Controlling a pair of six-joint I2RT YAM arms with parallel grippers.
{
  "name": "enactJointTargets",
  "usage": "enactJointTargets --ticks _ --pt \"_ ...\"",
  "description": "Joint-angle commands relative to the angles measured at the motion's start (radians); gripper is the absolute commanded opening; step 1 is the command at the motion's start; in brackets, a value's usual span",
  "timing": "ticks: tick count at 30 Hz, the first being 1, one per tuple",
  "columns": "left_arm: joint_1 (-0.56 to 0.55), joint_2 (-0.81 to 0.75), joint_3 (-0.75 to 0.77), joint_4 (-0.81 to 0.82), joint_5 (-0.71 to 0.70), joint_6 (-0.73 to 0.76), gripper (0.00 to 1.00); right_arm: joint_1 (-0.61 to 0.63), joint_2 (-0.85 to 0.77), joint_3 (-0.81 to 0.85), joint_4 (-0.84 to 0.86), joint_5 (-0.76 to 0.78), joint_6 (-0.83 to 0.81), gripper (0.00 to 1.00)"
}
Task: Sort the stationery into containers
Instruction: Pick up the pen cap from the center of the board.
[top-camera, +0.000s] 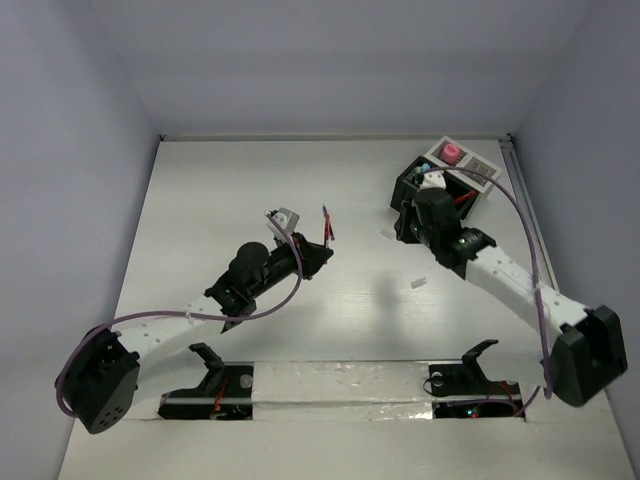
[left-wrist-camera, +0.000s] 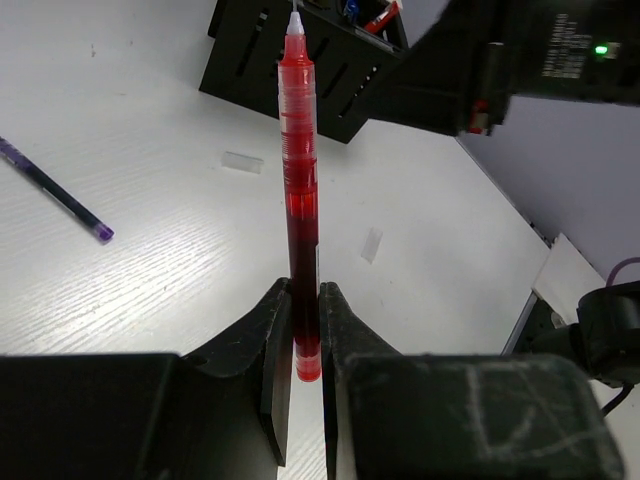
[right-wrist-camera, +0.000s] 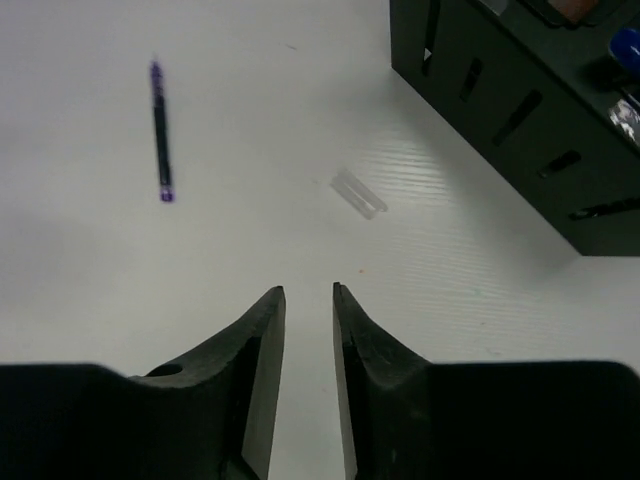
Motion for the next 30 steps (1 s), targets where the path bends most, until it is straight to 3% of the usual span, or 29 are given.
enactJointTargets --ticks 1,6,13,24,30 --pt "0.002 -0.039 -0.012 0.029 -0.016 0.021 0.00 -0.007 0.125 0.143 -0.171 0.009 -0.191 0.33" --pt "0.002 -0.039 -0.012 0.026 -0.014 0.019 0.00 -0.007 0.408 0.390 -0.285 -0.039 -0.366 0.46" --pt "0.002 -0.059 -0.016 0.020 -0.019 0.021 0.00 -0.027 0.677 0.568 -0.376 -0.071 -0.530 0.50" --pt "0.002 -0.039 -0.011 0.023 -0.014 0.021 0.00 -0.102 0.808 0.641 -0.408 -0.175 -0.612 0.52" --pt "0.002 -0.031 -0.011 0.025 -0.014 0.021 0.00 -0.112 0.854 0.631 -0.379 -0.194 -0.599 0.46"
